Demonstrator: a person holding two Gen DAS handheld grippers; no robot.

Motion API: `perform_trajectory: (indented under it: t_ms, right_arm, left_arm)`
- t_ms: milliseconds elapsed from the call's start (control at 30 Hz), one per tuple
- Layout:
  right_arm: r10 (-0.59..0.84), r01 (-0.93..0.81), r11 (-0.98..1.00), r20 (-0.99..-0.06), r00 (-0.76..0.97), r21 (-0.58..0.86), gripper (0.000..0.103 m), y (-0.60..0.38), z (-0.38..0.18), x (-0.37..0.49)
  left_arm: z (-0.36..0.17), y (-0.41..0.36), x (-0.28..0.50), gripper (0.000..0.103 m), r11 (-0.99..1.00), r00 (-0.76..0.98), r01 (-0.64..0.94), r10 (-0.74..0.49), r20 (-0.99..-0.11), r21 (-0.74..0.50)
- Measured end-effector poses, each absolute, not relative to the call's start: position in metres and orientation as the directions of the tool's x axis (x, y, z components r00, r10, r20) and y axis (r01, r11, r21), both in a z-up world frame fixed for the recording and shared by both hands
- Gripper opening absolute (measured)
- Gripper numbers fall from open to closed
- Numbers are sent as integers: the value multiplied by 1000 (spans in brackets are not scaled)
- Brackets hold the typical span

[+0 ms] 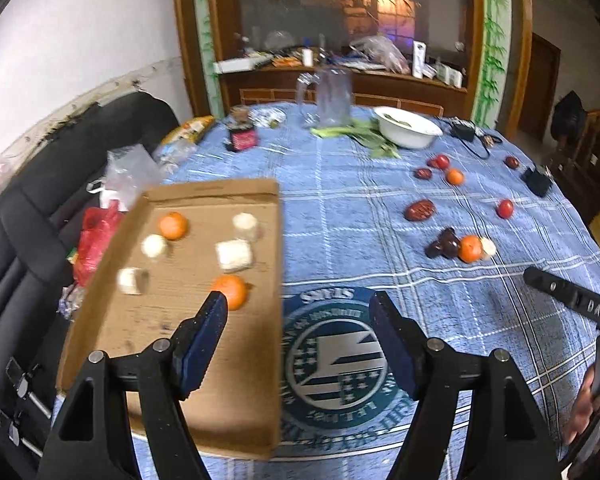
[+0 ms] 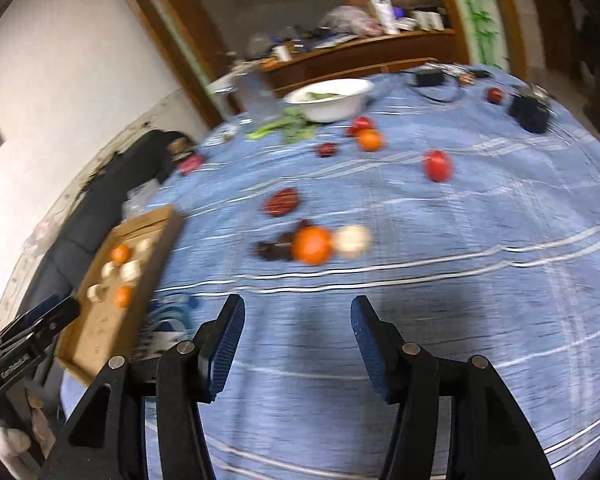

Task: Organize fruits
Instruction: 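Move both open tools back over the fruit row, then grasp a dark red date with the left tool while the right tool grasps a red tomato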

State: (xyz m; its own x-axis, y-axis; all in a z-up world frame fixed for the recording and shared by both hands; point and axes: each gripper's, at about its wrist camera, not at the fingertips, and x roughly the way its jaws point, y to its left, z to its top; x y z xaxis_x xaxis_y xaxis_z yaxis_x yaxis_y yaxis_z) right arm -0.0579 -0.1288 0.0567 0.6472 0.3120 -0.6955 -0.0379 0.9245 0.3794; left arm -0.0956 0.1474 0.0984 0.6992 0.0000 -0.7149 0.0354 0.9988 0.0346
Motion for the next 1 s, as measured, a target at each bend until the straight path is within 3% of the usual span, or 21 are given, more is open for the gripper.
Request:
perform_trajectory:
  t_ms: [400, 733, 1000]
  right_arm:
    - [184, 86, 947, -743, 644, 309, 59, -194, 54, 0]
    - [151, 134, 943, -754, 639, 303, 59, -205, 42, 66]
    - [132, 144, 950, -771, 623, 279, 59, -209, 27, 91]
  left_arm:
    - [77, 89, -32, 72, 980, 621, 195, -156, -768, -41]
    - [52, 52, 63, 72, 976, 596, 210, -176, -784, -59]
    - [32, 31, 92, 72, 963, 589, 258, -225, -776, -83]
